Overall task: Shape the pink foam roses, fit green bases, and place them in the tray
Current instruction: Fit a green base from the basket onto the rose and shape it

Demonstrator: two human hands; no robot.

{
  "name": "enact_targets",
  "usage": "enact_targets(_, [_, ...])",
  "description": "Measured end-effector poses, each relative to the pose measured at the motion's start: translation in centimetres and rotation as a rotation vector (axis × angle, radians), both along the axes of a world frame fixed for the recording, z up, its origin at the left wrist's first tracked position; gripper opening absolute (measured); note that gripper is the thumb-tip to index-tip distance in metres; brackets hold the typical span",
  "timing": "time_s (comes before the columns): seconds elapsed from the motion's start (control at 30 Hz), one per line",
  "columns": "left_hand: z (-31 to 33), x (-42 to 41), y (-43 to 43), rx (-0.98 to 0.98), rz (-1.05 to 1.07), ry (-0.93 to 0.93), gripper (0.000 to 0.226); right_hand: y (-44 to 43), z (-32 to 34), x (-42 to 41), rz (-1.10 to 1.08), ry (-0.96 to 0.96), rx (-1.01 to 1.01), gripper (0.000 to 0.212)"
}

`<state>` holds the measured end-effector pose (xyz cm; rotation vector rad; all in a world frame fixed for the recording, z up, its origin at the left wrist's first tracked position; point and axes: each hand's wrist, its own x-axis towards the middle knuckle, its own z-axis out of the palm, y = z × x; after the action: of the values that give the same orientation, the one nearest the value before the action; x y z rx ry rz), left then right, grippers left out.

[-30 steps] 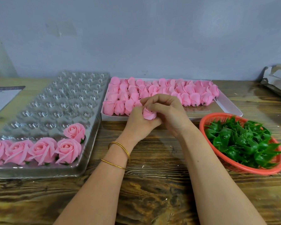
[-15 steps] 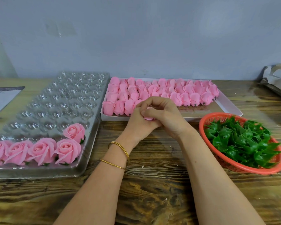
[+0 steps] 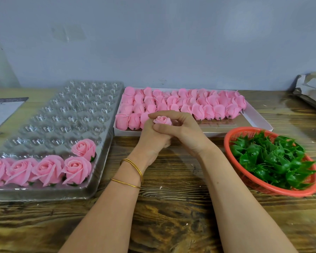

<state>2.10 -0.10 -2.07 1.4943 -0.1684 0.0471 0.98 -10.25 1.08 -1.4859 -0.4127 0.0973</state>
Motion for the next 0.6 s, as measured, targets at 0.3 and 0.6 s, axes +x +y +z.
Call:
enact_targets(0.3, [-0.5,0.5,0.1,0.115,0.102,-0.024,0.028,-0.3,0.2,0.0,0.049,0.044,-0.127,0.039])
enact_targets(0.6, [0.3,-0.7,0.3,-0.040,-0.161,0.022,0.011,-0.9,0.2,0.8,-0.092,0.022,0.095,0.009])
